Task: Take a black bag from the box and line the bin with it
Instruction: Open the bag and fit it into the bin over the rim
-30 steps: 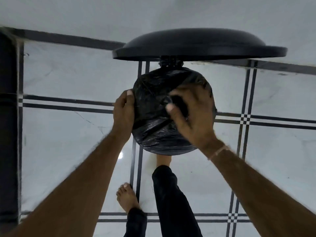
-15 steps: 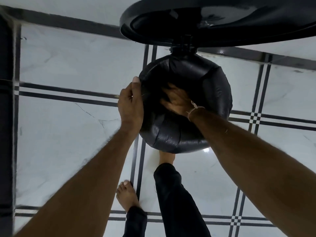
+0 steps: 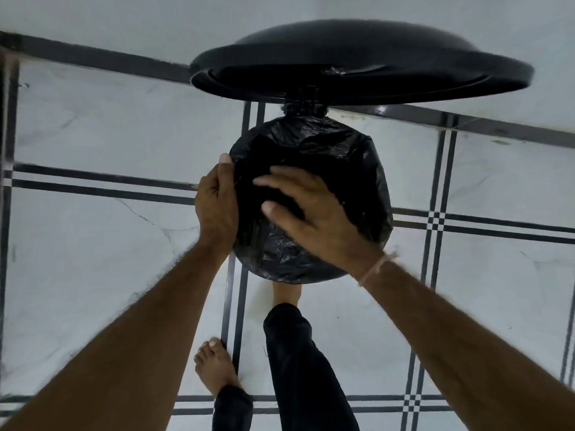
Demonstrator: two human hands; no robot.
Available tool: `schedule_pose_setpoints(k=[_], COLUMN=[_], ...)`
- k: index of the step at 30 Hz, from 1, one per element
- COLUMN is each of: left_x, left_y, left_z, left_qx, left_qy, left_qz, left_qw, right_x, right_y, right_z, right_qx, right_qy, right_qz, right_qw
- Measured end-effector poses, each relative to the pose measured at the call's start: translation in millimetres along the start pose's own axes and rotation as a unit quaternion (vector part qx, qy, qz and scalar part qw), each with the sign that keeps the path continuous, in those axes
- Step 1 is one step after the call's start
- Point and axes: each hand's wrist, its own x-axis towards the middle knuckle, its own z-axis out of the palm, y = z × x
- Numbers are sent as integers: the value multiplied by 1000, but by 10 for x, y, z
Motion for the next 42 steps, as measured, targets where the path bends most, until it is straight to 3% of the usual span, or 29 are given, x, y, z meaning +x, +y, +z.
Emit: schedule_pose_setpoints(k=[2, 5, 9, 14, 17, 18, 20, 23, 25, 28, 31, 32, 33, 36, 38, 40, 42], left_x=[4, -1, 12, 6, -3, -6, -17, -35, -27, -15, -4, 1, 2, 0, -4, -2, -4], left_y=[3, 24, 0, -6, 16, 15, 33, 40, 44, 13, 5, 0, -5, 5, 14, 8, 2], left_z=[-3, 15, 42, 40, 38, 33, 33, 45, 40, 56, 44, 40, 42, 49, 44, 49, 55], left_qx=[2, 5, 13, 10, 18, 23, 24, 27, 26, 30, 33, 29, 26, 22, 18, 12, 12], left_qy=[2, 11, 18, 14, 19, 21, 25, 27, 29, 31, 38, 37, 36, 30, 29, 27, 22], left_qz=[0, -1, 3, 4, 0, 0, -2, -3, 1, -5, -8, -9, -8, -3, 5, 3, 0], left_qw=[1000, 1000, 1000, 1000, 1000, 1000, 999, 999, 999, 999, 999, 999, 999, 999, 999, 1000, 1000], right_x=[69, 316, 426, 222, -179, -372, -597, -496, -261, -29, 0, -12, -73, -158, -291, -270, 15], right_y=[-15, 283, 629, 571, 272, 182, 16, 37, 174, 380, 413, 396, 375, 310, 177, 78, -7], right_z=[321, 653, 710, 338, 15, -29, -31, 101, 239, 390, 472, 462, 420, 296, 193, 147, 140], right_qx=[-74, -149, -81, 38, 39, 23, 9, -45, -39, -83, 72, 114, 205, 119, 85, 35, -73], right_qy=[-72, -148, -212, -185, -37, -20, -96, -267, -309, -279, -190, -224, -211, -118, -66, -75, -109], right_qz=[10, 93, 221, 223, 135, 94, 82, 158, 190, 220, 290, 252, 284, 228, 99, 7, -1], right_qw=[995, 973, 949, 956, 989, 995, 992, 949, 931, 931, 935, 935, 912, 959, 989, 997, 991])
